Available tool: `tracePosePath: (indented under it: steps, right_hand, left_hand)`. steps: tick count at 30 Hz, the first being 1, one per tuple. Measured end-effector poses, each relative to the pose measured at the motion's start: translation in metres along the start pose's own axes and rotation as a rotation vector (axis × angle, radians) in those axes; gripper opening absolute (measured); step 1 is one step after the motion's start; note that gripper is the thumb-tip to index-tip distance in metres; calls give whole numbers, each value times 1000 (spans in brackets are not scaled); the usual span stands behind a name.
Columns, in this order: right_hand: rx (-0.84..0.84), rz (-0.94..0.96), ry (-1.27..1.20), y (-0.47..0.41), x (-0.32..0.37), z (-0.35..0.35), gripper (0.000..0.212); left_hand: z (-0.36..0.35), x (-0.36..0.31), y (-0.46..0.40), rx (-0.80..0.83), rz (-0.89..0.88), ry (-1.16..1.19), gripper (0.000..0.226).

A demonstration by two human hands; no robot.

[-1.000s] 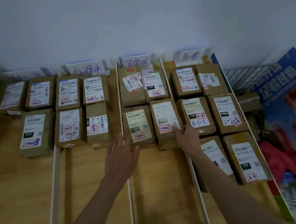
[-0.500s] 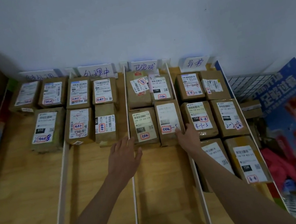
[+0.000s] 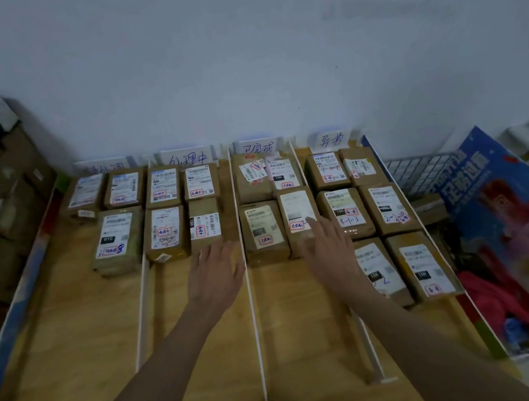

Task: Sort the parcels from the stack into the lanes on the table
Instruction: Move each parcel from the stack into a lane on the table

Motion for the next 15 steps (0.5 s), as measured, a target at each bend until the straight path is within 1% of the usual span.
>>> tracePosePath:
  steps: [4, 8, 12, 15]
  right_hand:
    - [-31, 73, 59, 50, 19, -7, 55]
    - [-41, 77, 70, 99, 37, -20, 56]
    - [-28, 88, 58, 155, 56, -37, 57]
    - [-36, 132, 107, 202, 74, -50, 56]
  left_hand:
    - [3, 15, 50, -3, 9, -19, 50]
    - [7, 36, 104, 12, 32, -40, 56]
    - [10, 60, 164, 30, 50, -77, 55]
    - [14, 74, 212, 33, 60, -102, 54]
Point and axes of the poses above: each hand's wrist, its own y-axis away from the middle knuckle, its own z-axis out of the back of the hand, x = y × z, the point moved 6 cm from there along -y, towards the middle knuckle, and after that the axes turned 11 degrees about -z, right-handed, at the moved point
